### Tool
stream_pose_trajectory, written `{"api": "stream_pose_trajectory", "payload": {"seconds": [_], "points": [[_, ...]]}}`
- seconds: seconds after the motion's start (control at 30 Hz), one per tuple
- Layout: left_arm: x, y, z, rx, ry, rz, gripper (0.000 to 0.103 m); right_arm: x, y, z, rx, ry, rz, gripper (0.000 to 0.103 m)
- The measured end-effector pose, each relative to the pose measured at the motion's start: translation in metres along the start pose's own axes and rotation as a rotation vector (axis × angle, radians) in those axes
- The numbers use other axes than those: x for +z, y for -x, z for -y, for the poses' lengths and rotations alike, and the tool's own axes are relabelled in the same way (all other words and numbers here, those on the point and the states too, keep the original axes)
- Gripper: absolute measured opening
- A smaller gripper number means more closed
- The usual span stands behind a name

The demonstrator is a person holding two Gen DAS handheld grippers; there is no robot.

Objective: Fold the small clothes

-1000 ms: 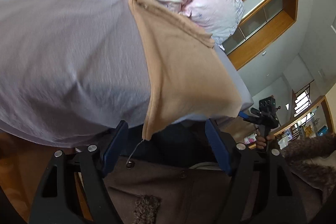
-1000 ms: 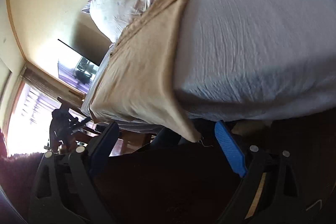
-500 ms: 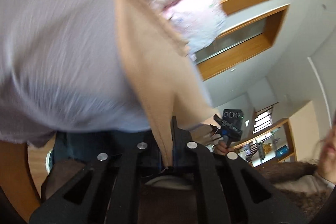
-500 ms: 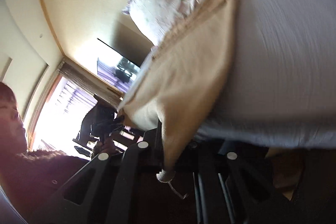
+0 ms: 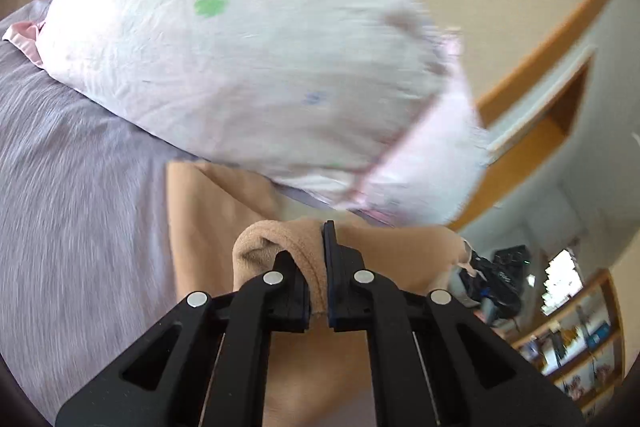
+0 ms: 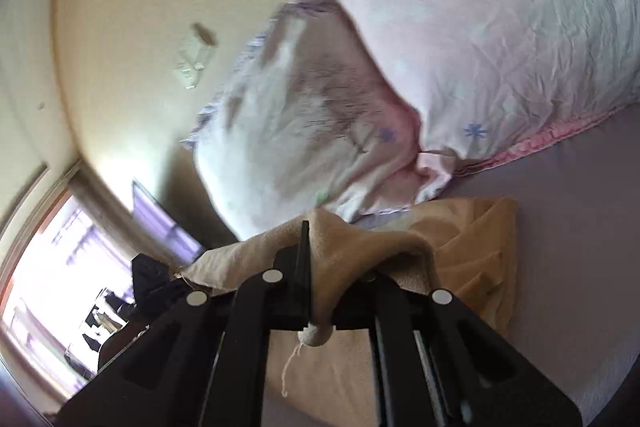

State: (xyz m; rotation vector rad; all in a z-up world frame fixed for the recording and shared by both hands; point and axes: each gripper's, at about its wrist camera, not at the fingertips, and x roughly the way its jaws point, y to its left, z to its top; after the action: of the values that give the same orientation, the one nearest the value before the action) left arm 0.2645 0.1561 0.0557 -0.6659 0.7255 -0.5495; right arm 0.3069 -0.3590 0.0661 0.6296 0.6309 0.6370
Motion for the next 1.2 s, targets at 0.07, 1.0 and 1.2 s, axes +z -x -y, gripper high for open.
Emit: {"api": "stream_pose_trajectory", "payload": {"seconds": [0.07,1.0,1.2], "points": [[0.015,-0.031,-0.021,0.044,0.074,-0.037,0.005,0.006,-0.037,0.037,-0.136,-0.072,-0.034,0.006],[-0.067,0.003,-0.025,0.259,0.118,-0.150,0.075,-0.049,-0.001,0.071,-0.068,-0.171,-0.002,0.093],[-0.061,0.005,-0.031,0.116,0.289,-0.131,0.018,-0.038,0.007,0.075,-0.021,-0.247,0.045,0.093]]}}
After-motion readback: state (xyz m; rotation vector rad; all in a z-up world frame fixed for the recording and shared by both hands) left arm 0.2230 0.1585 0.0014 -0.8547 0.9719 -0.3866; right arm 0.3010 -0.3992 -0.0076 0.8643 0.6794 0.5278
